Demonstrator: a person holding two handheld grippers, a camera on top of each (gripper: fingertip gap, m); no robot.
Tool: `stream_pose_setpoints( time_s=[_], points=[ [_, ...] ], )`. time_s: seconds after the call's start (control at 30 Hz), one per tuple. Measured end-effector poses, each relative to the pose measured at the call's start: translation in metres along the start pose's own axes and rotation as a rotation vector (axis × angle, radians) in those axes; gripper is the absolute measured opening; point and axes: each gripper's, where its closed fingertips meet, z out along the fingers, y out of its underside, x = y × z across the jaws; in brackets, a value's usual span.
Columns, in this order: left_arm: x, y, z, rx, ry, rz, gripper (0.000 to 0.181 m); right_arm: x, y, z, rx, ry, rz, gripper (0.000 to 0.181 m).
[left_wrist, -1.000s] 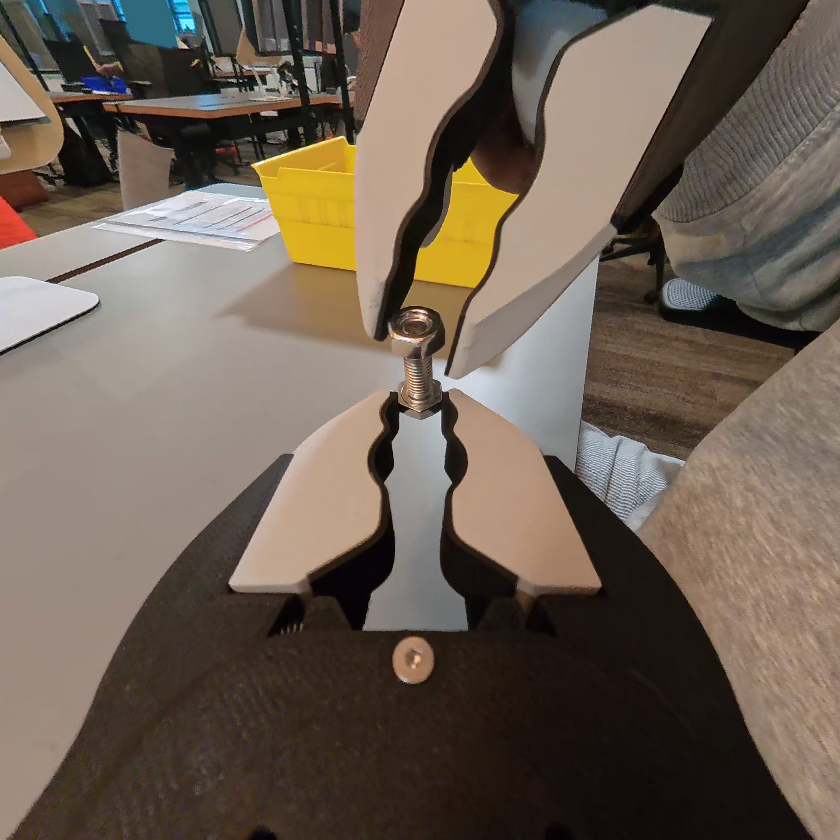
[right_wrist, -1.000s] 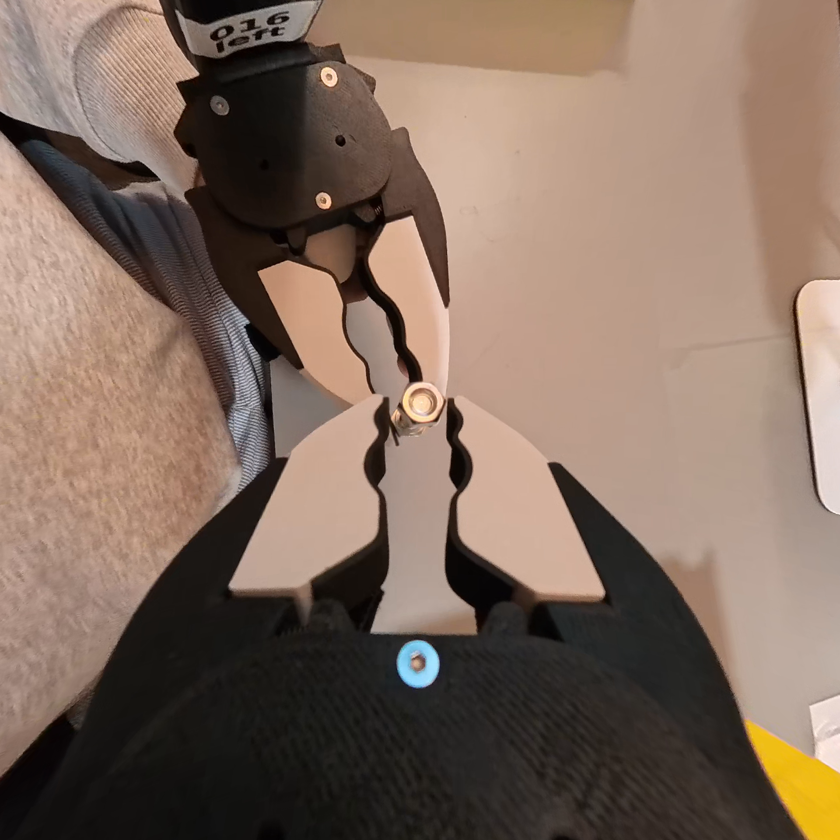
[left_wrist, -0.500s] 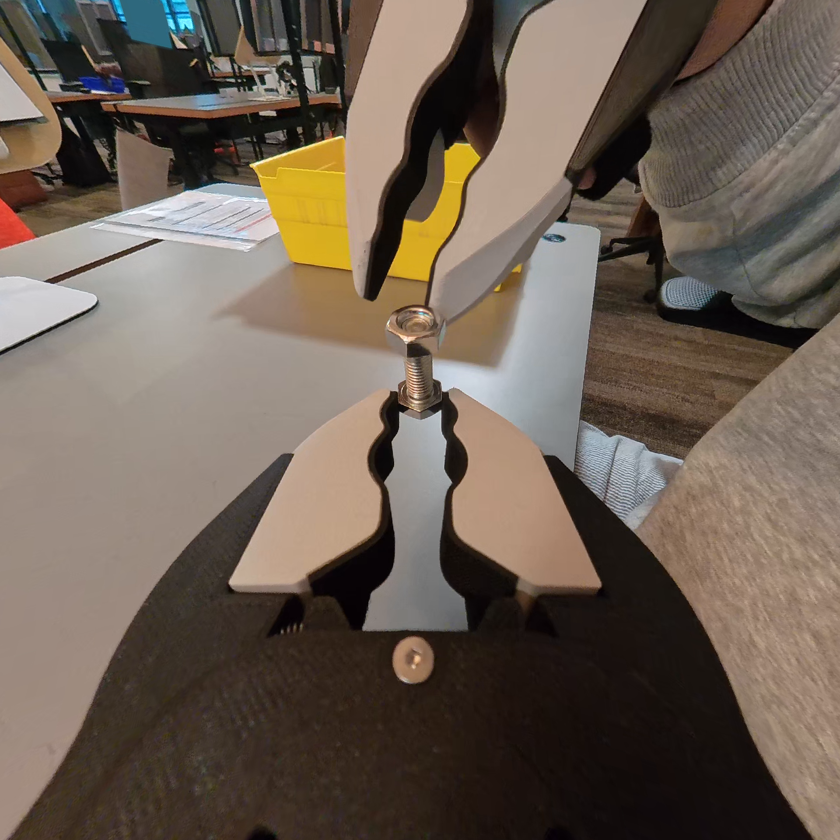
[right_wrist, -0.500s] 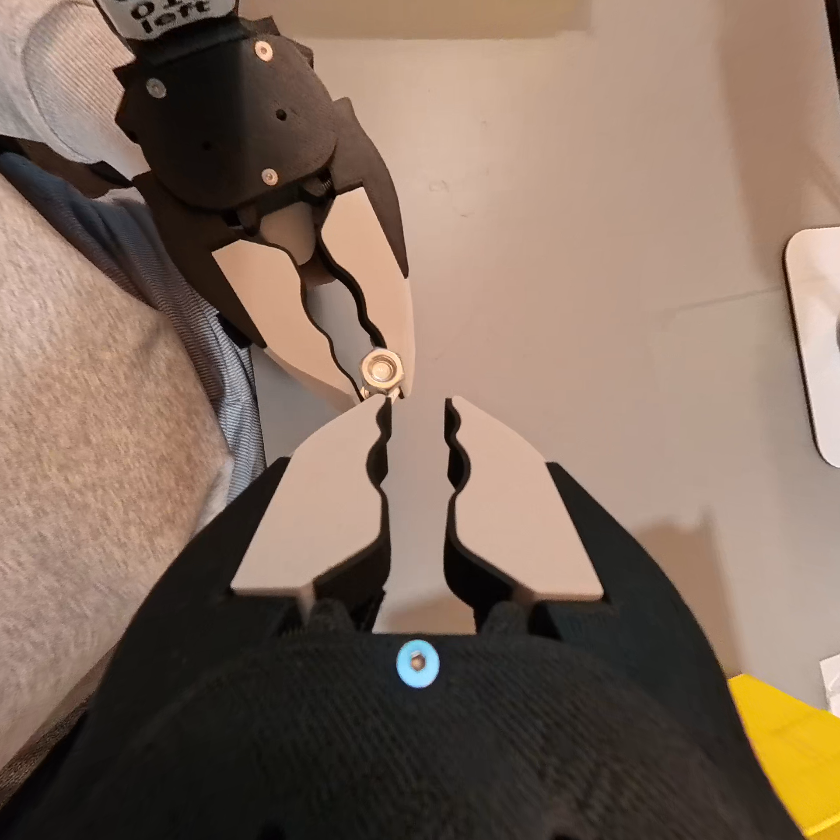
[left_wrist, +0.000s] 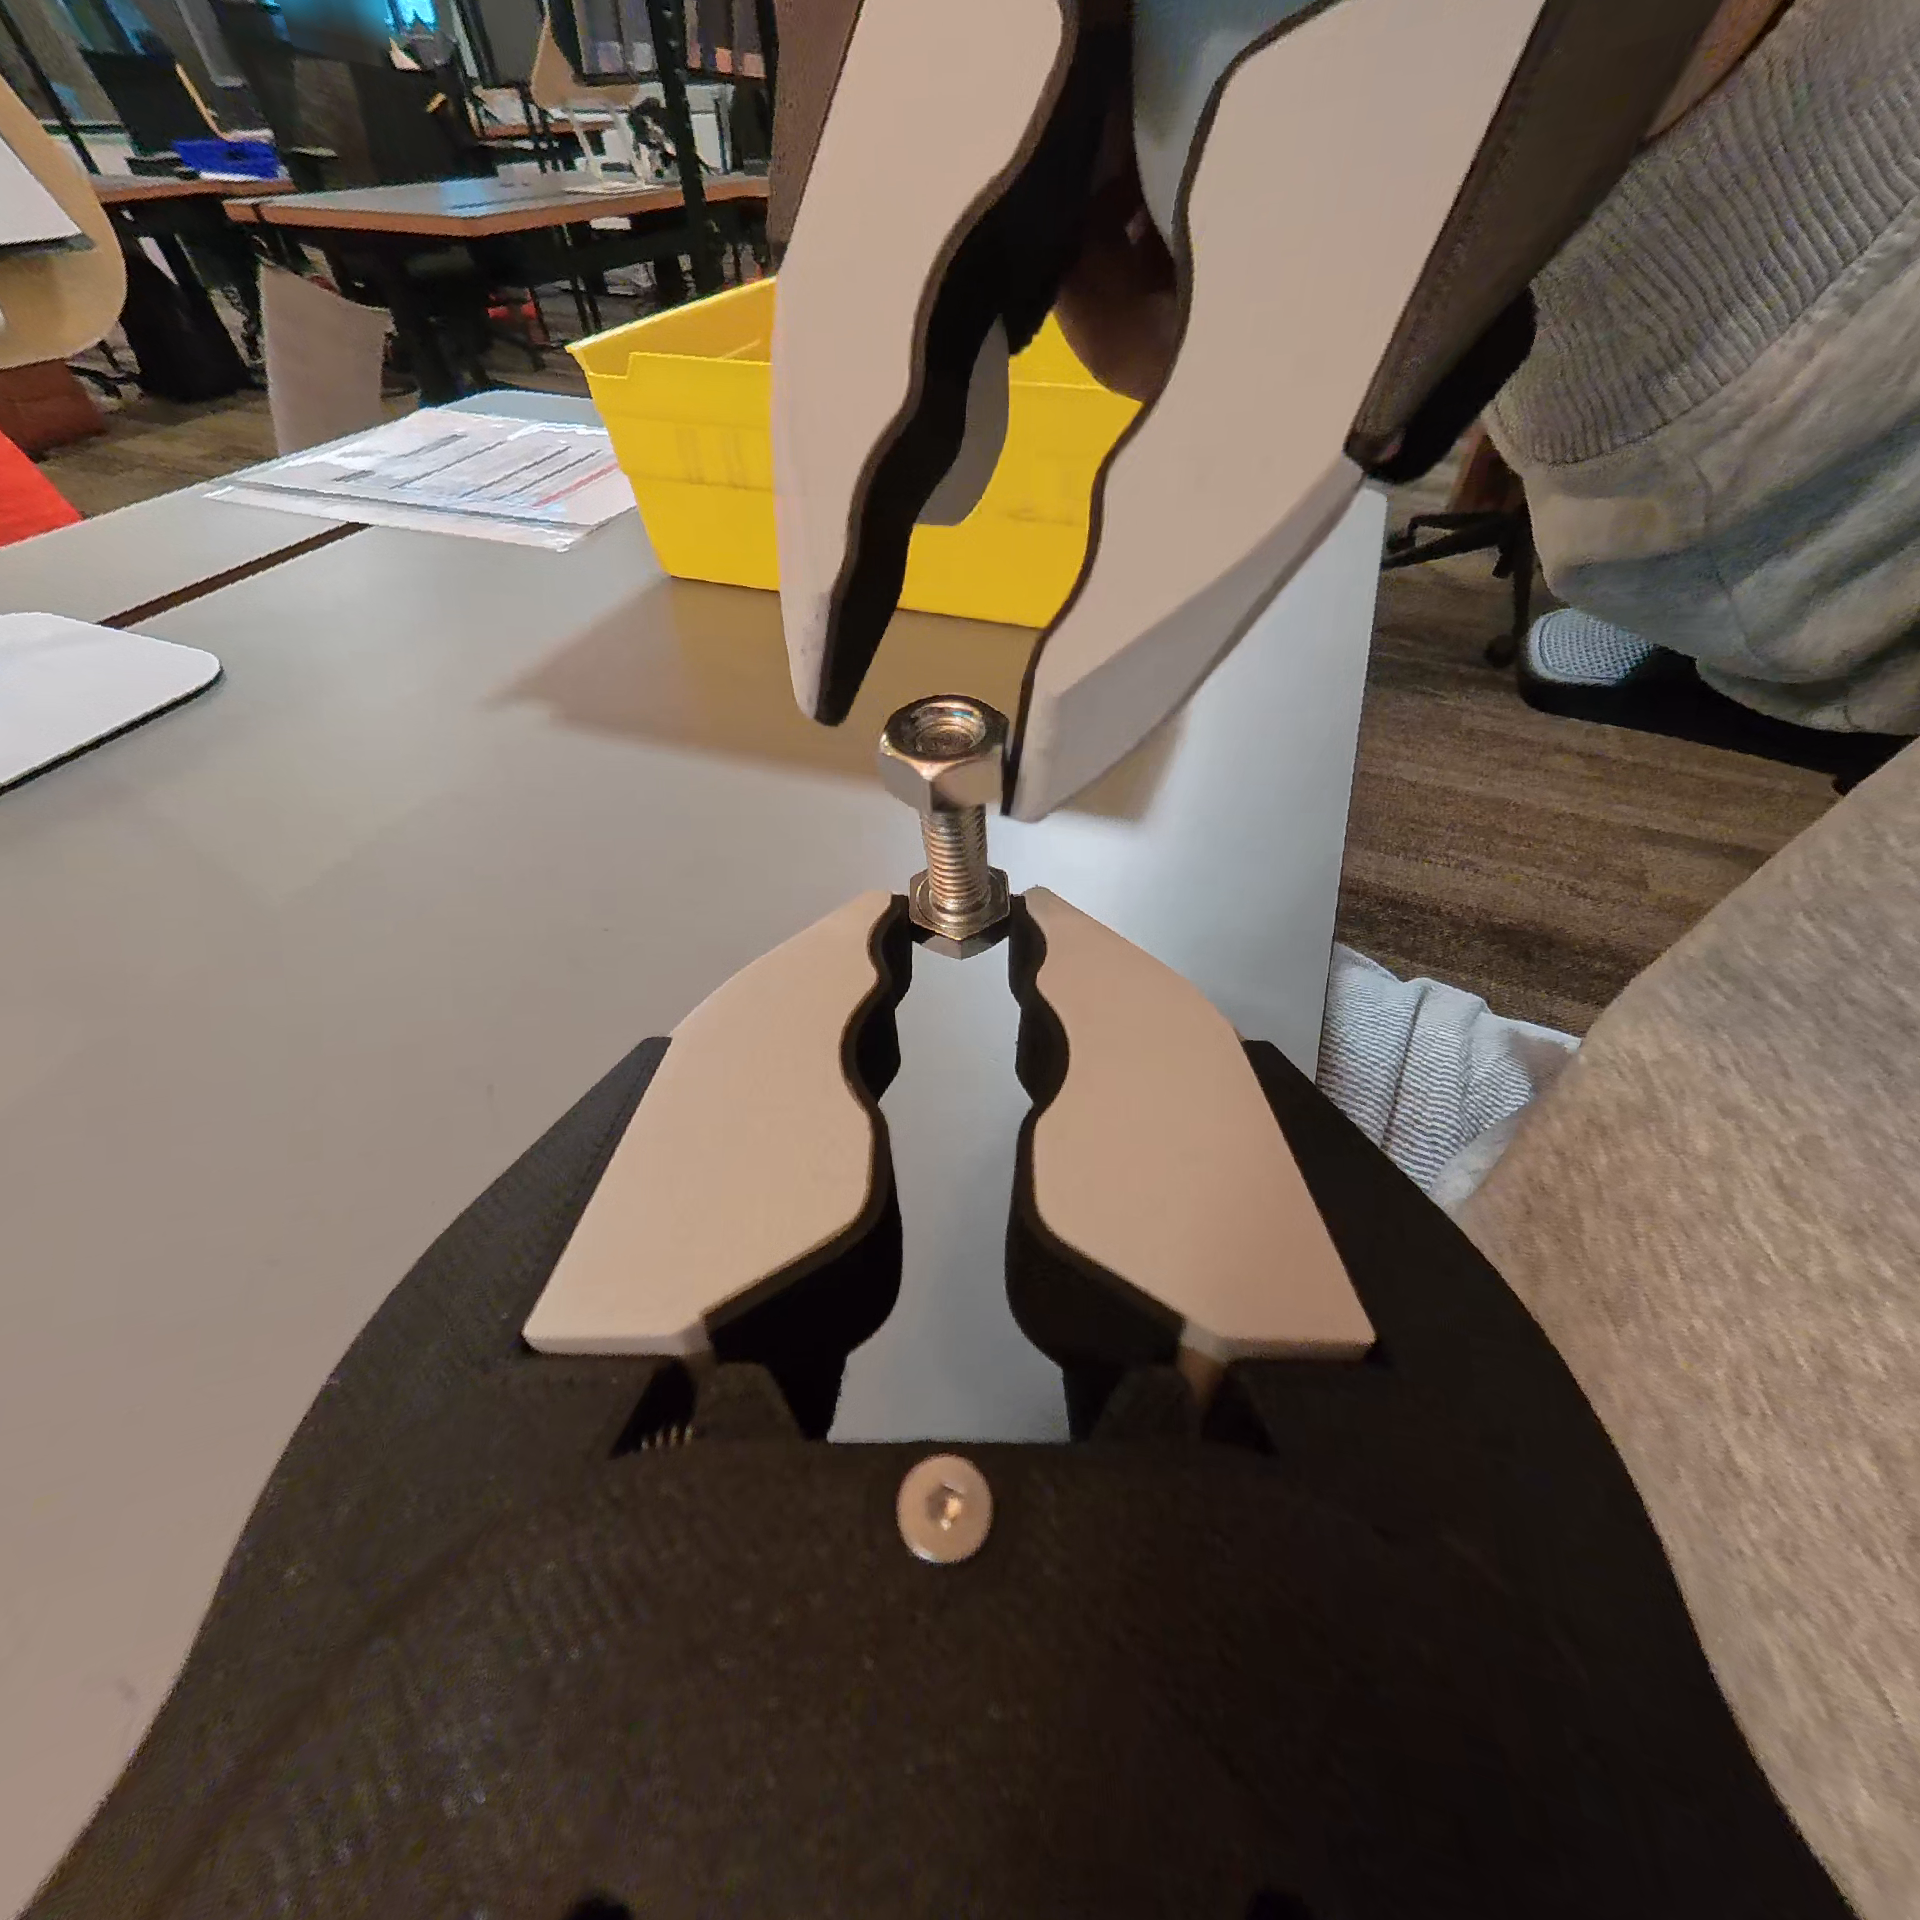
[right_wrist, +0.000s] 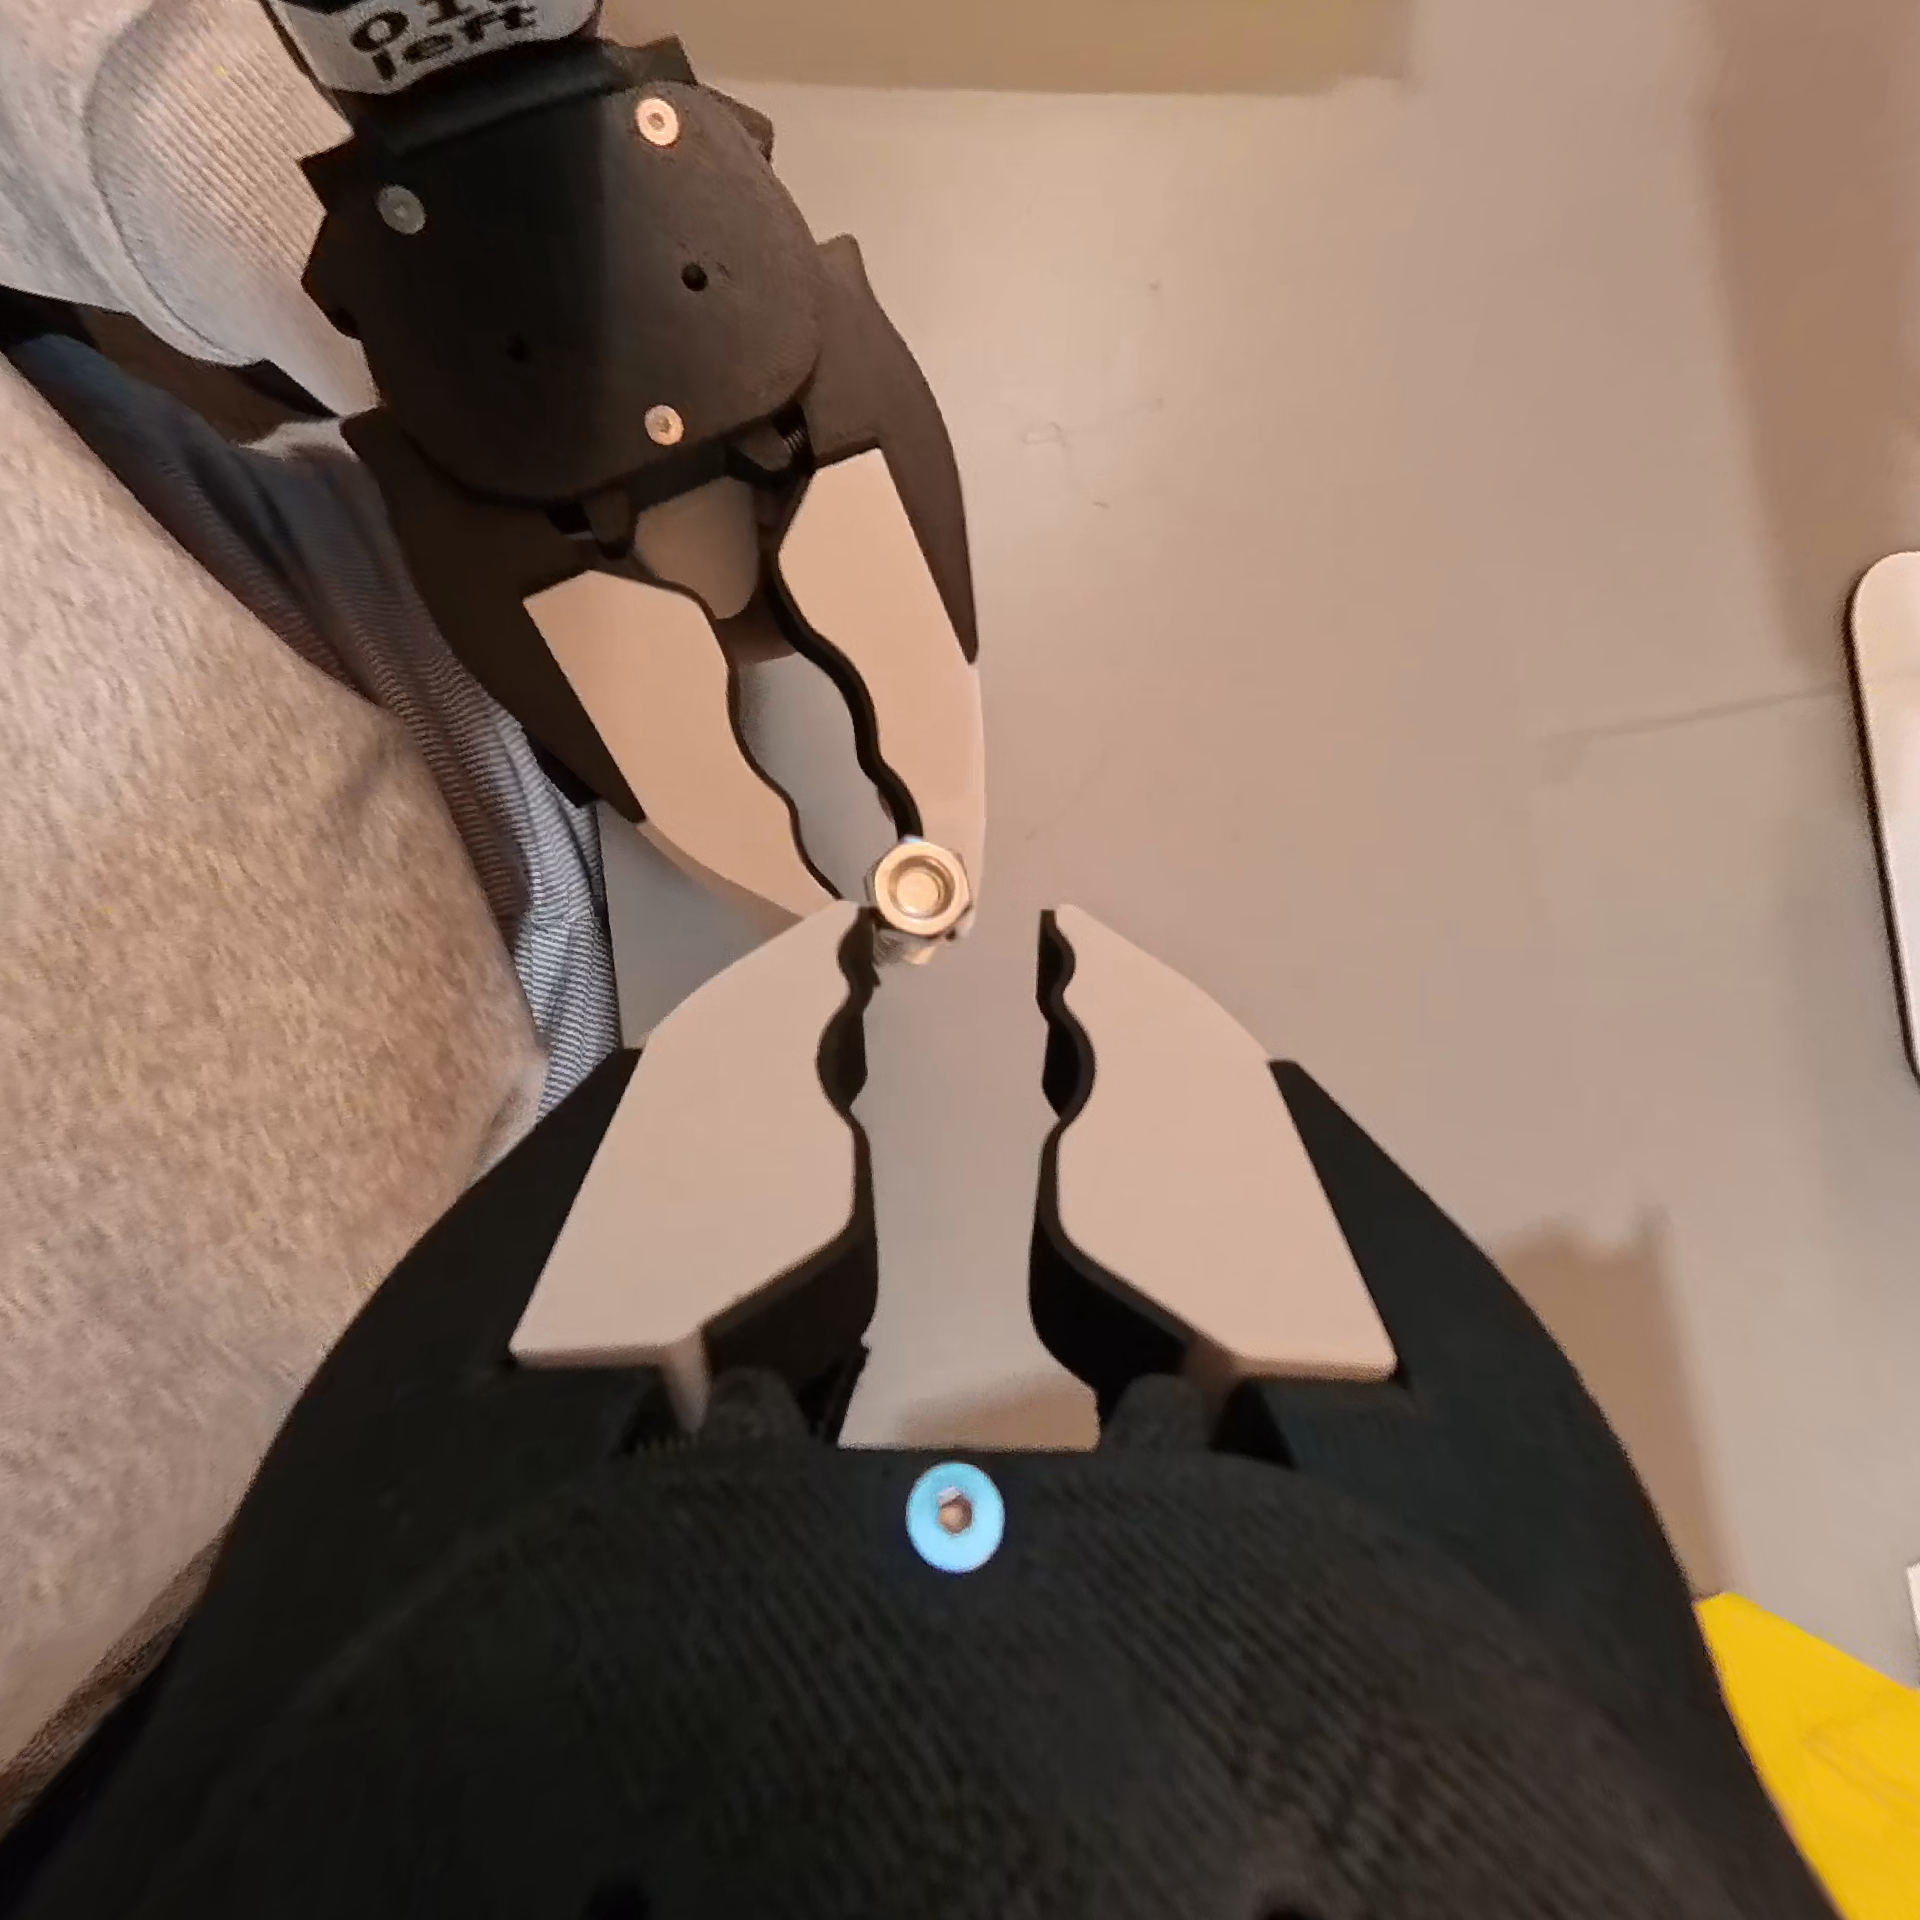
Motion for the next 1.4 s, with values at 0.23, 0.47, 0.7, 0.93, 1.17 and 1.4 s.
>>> stream_pose_setpoints(
  time_s=[0.23, 0.47, 0.7, 0.93, 1.17, 1.4],
  points=[
    [-0.001, 0.0, 0.0, -0.002, 0.001, -0.003, 0.019, 0.015, 0.007, -0.009, 0.003, 0.031, 0.047, 0.029],
    [-0.001, 0.001, 0.001, -0.01, 0.0, -0.01, 0.019, -0.004, -0.008, -0.003, 0.054, -0.025, 0.008, 0.033],
    [-0.002, 0.0, 0.0, -0.005, 0.001, -0.012, 0.019, 0.004, 0.001, -0.002, 0.018, -0.001, 0.024, 0.035],
    [-0.002, 0.001, 0.0, -0.01, 0.003, -0.012, 0.019, 0.011, 0.0, -0.008, 0.052, -0.007, 0.076, 0.028],
    [-0.002, 0.001, 0.0, -0.013, 0.004, -0.013, 0.019, -0.006, -0.012, -0.001, 0.088, -0.069, 0.062, 0.031],
    [-0.001, 0.001, 0.0, -0.014, 0.004, -0.011, 0.019, 0.0, -0.002, 0.002, 0.05, -0.059, 0.086, 0.031]
  ],
)
